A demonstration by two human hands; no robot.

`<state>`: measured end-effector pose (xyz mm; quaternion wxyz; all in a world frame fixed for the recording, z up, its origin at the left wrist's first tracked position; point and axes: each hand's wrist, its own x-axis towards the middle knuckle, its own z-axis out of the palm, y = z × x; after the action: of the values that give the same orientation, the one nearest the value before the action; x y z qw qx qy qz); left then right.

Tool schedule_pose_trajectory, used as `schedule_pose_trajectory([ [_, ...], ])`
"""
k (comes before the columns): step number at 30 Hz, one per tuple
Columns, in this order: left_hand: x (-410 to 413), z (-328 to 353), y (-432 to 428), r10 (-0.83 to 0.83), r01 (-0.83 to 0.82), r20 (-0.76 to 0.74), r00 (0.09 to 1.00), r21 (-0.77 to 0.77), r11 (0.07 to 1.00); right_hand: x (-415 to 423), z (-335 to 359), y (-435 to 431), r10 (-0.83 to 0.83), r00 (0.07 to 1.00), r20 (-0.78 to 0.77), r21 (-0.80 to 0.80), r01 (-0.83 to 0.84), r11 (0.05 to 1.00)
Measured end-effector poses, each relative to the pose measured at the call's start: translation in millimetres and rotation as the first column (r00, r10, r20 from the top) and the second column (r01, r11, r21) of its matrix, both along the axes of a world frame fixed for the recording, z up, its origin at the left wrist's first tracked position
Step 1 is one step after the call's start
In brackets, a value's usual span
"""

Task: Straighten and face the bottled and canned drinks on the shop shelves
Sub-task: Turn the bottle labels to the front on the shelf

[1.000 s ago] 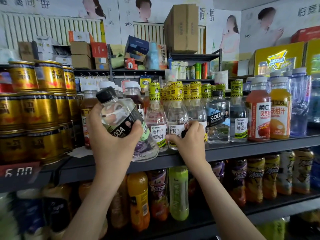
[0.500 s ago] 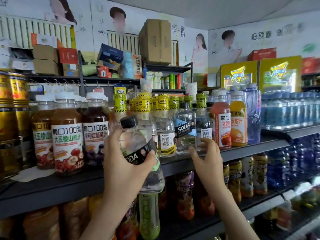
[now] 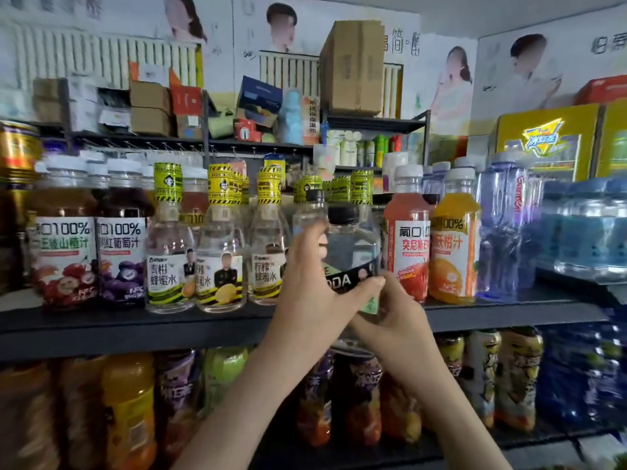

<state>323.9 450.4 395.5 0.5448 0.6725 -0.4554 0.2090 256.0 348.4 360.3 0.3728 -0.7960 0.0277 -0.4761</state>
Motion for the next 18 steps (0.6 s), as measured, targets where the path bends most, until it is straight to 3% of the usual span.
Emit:
schedule_pose_trajectory([
  [5, -7, -3, -20, -0.014, 0.015, -0.034, 0.999, 0.03, 0.999, -11, 0, -28, 0.046, 0.994, 0.102, 0.158, -0.062, 0.986],
  [9, -10, -9, -35, 0.094, -0.093, 0.058, 0.994, -0.006, 0.996, -26, 5, -44, 0.037, 0.974, 0.223, 0.258, -0.096, 0.961],
  [14, -20, -15, -69, 0.181, -0.189, 0.117, 0.976, 0.062, 0.98, -49, -2, -66, -0.105, 0.96, 0.261, 0.324, 0.016, 0.946],
  [18, -41, -21, -98, 0.194, -0.193, 0.127, 0.973, -0.019, 0.981, -72, -8, -90, -0.171, 0.947, 0.271, 0.357, 0.066, 0.932],
])
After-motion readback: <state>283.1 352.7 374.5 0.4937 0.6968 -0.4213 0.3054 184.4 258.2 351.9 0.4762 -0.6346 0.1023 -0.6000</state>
